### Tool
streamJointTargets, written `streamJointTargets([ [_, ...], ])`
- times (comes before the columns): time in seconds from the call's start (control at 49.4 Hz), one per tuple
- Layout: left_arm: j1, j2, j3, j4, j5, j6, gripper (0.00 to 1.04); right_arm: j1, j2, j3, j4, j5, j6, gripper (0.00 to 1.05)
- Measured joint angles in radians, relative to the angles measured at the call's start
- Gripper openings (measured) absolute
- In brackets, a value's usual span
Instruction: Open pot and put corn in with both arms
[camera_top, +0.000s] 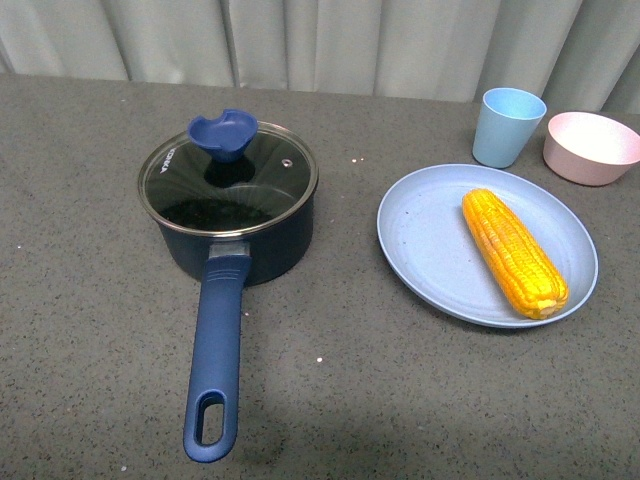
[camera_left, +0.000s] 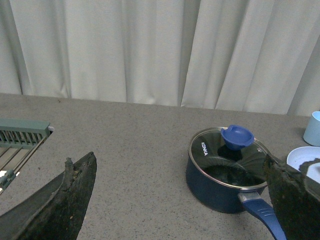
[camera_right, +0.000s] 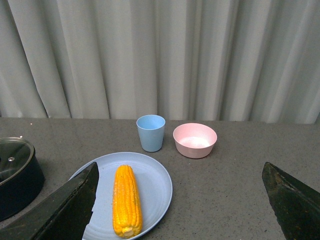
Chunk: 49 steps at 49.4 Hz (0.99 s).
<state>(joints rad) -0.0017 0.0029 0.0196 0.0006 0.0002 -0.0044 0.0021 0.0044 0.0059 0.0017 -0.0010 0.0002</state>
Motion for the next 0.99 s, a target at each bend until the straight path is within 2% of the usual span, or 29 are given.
streamJointTargets([
  [0.993, 0.000, 0.000, 0.000, 0.000, 0.000, 0.000, 0.98, 0.000, 0.000, 0.000, 0.000, 0.000, 0.000, 0.96],
])
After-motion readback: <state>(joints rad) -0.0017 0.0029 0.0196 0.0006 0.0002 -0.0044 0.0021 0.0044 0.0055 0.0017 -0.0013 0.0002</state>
